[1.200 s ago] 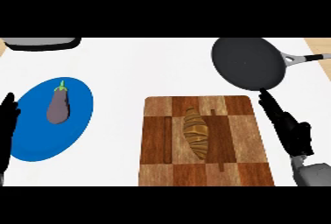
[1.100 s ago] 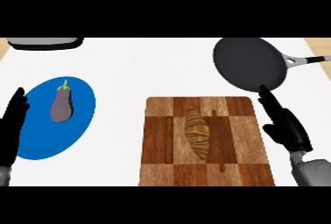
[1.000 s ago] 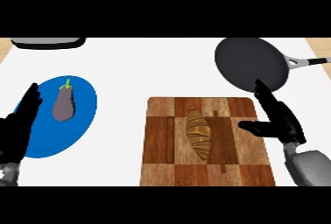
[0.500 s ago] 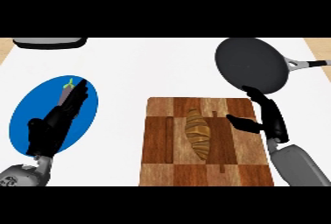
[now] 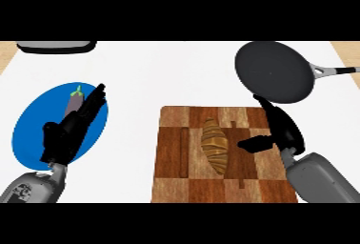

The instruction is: Pick the croissant from the cutting board and place it in the pan

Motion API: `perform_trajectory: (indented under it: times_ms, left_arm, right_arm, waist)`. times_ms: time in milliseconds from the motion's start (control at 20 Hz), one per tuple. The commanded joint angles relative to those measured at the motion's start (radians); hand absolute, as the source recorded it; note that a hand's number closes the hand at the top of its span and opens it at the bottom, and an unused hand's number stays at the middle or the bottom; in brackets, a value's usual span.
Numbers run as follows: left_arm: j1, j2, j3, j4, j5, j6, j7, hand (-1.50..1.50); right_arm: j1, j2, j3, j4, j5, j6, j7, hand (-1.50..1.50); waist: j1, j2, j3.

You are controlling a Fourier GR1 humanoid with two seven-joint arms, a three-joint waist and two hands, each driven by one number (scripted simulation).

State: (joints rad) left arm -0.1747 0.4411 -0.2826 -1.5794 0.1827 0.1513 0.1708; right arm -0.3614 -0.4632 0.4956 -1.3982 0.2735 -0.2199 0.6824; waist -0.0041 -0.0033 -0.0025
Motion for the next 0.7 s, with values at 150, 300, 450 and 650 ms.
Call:
perform_trajectory:
  times_ms: [150,300,450,650]
  left_arm:
    - [-0.021,-0.013,-0.009,-0.009,-0.009,-0.019,0.003,0.00]
    - [-0.054,-0.002,0.024,0.012,0.008,-0.030,0.021,0.00]
    - [-0.024,-0.009,0.010,0.013,-0.008,-0.031,0.000,0.00]
    - [0.002,-0.010,-0.002,-0.015,-0.018,-0.043,0.001,0.00]
  right_arm:
    - [-0.238,-0.017,0.054,-0.024,-0.109,0.411,0.362,-1.50]
    - [-0.292,0.042,0.064,0.033,-0.224,0.558,0.461,-1.50]
    - [-0.368,0.102,0.062,0.095,-0.308,0.637,0.560,-1.50]
    - [-0.427,0.177,0.062,0.202,-0.373,0.634,0.600,-1.50]
  waist:
    - [0.026,0.001,-0.001]
    - [0.027,0.006,-0.001]
    - [0.032,0.004,0.000]
    - [0.032,0.003,0.001]
